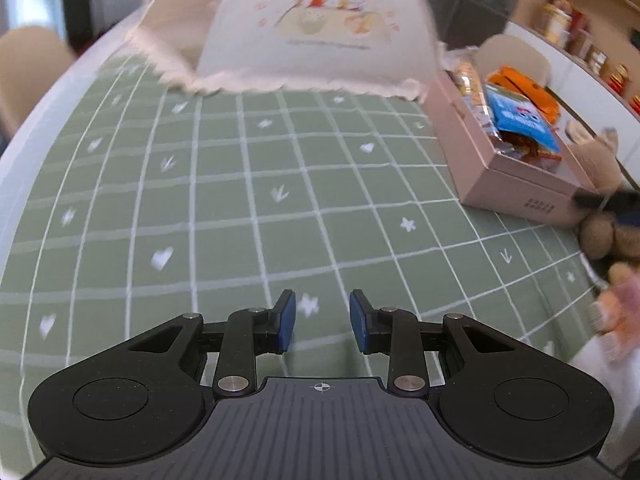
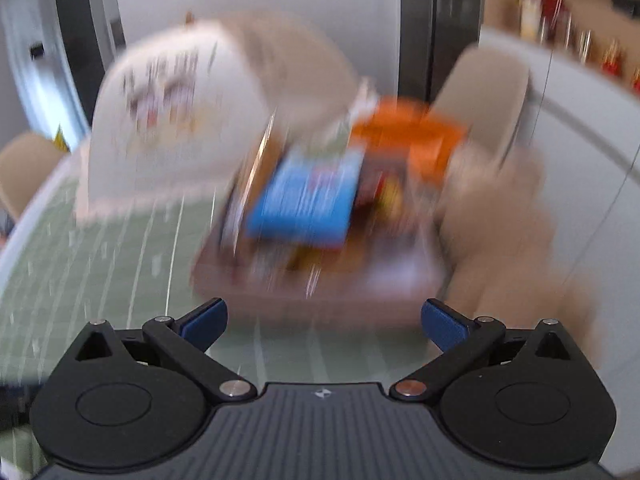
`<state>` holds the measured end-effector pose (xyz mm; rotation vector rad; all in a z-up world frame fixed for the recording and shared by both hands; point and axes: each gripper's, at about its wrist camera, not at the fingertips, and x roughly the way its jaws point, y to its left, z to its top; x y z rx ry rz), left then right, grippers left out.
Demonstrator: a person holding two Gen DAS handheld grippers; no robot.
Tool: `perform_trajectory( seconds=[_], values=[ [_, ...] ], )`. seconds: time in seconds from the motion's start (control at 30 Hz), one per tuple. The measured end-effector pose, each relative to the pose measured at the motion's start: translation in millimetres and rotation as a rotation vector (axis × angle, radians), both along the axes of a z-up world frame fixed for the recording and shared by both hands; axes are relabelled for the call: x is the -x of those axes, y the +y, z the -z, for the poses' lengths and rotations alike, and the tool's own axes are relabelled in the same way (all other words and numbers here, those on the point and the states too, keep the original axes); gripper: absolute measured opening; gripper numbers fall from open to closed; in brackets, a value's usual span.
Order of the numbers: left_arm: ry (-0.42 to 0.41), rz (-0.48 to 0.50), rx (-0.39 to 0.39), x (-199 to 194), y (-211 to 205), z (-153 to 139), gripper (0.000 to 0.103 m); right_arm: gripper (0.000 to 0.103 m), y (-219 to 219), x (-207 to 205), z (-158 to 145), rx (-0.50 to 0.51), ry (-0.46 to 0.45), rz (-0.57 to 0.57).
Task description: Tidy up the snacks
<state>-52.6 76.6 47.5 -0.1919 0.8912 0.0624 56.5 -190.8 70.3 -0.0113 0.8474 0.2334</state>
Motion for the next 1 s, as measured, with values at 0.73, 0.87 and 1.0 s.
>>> perform_trajectory(
  seconds=[0.73,0.87,1.0],
  values=[
    [-0.261,0.235,-0.146,-54.7,-69.8,41.5,0.044,0.103,31.5,36.1,72.3,0.05,-0.145,0.147],
    [-0.262,0.241,-0.142,-57.1,-71.5,42.0,0.045,0.103,33.1,38.4,73.1,0.049,-0.16,0.173],
    [-0.262,0.239,-0.154,-57.5,-74.4,42.2,0.045,0.103,32.0,34.3,74.4,0.042,-0.158,0.177]
  ],
)
